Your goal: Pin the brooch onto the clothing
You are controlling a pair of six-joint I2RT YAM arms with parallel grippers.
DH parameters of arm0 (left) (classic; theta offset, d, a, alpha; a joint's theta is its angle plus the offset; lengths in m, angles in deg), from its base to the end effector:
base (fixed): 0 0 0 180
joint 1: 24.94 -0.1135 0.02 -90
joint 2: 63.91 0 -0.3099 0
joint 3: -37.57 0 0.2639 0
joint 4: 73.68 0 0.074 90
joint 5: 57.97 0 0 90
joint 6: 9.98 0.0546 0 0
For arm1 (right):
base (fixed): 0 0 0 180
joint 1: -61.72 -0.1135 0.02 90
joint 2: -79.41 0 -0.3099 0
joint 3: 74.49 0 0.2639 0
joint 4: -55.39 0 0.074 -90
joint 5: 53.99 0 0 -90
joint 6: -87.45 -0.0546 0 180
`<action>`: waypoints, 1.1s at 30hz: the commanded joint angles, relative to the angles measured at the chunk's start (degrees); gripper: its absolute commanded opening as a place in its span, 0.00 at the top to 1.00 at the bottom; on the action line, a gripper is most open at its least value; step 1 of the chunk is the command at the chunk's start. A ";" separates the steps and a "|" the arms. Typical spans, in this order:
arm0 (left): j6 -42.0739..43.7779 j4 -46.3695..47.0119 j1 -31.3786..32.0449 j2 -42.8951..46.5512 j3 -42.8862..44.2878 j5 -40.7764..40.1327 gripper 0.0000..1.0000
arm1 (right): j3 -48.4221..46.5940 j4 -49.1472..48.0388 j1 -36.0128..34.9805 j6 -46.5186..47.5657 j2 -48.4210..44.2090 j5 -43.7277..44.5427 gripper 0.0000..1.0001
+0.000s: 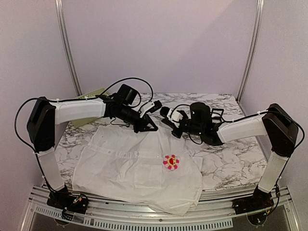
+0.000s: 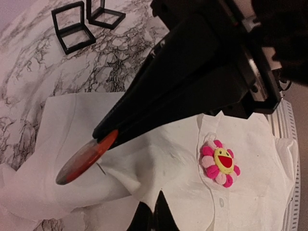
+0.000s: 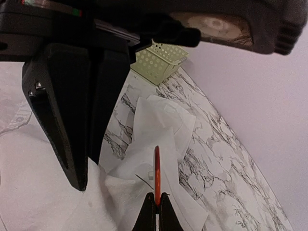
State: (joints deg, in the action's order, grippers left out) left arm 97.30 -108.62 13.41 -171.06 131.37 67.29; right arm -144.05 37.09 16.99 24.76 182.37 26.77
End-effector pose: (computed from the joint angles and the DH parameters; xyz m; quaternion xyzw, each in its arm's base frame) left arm 0.3310 -0.3021 0.2602 0.5109 0.7374 -0.3403 0.2818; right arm 0.3017 0.3112 0.2369 -0.5050 0.6112 0.1550 0.5894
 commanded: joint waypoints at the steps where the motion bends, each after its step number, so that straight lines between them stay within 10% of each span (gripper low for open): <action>1: -1.08 -0.74 -0.99 0.51 1.88 1.67 1.00 | 2.36 -1.05 -0.70 0.99 -2.09 3.81 1.00; 33: -2.58 2.02 -1.08 -0.61 2.52 2.05 1.00 | 5.62 3.08 -3.61 4.32 -5.31 5.25 1.00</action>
State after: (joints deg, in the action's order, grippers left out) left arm 95.33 -108.56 12.91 -171.08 132.77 68.78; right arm -138.83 38.25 13.71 28.19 178.50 32.72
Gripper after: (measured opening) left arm 0.021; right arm 0.009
